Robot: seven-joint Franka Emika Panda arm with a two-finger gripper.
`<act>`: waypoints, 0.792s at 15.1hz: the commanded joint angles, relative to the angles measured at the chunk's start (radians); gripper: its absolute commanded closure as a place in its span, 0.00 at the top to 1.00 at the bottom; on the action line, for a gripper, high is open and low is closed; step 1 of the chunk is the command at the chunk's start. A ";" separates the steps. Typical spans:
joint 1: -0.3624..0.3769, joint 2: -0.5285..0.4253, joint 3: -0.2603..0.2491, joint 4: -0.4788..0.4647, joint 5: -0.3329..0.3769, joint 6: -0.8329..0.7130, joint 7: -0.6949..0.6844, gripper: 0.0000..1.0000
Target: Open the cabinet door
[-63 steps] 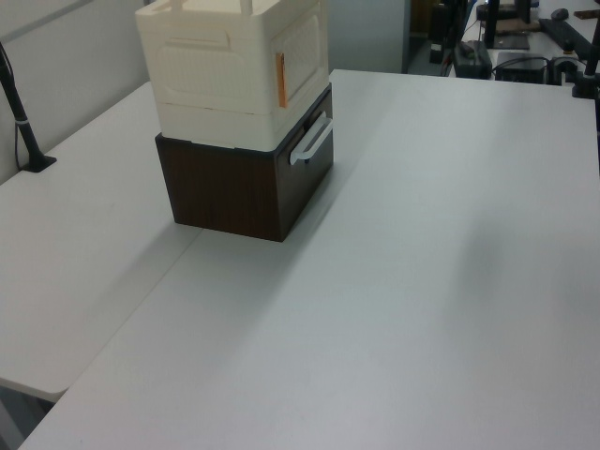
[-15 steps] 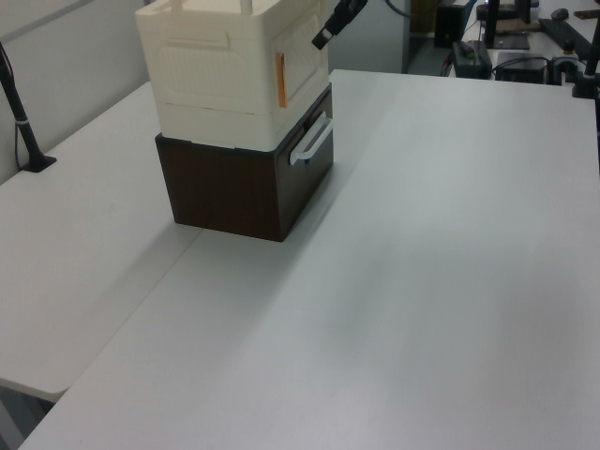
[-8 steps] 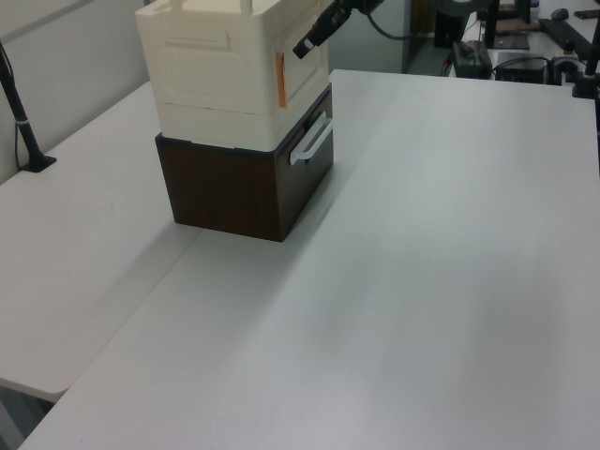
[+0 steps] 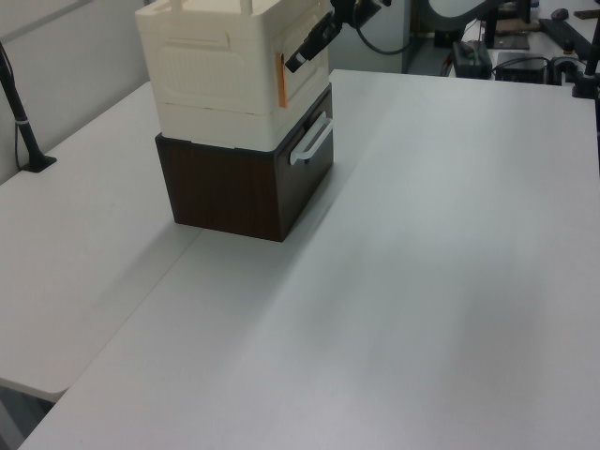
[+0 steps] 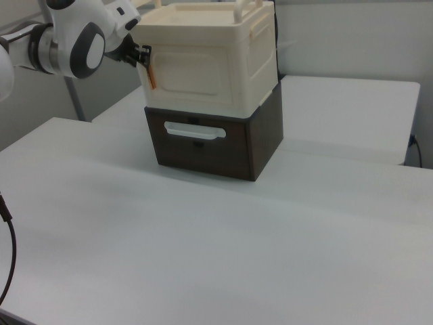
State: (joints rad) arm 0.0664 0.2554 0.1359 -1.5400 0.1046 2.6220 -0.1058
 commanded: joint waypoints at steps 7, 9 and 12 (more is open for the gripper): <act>0.013 0.067 -0.009 0.064 -0.079 0.079 0.097 0.36; 0.013 0.074 -0.009 0.064 -0.085 0.085 0.097 0.28; 0.013 0.074 -0.009 0.063 -0.088 0.085 0.097 0.11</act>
State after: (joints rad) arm 0.0694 0.3082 0.1357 -1.4879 0.0360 2.6655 -0.0336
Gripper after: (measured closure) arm 0.824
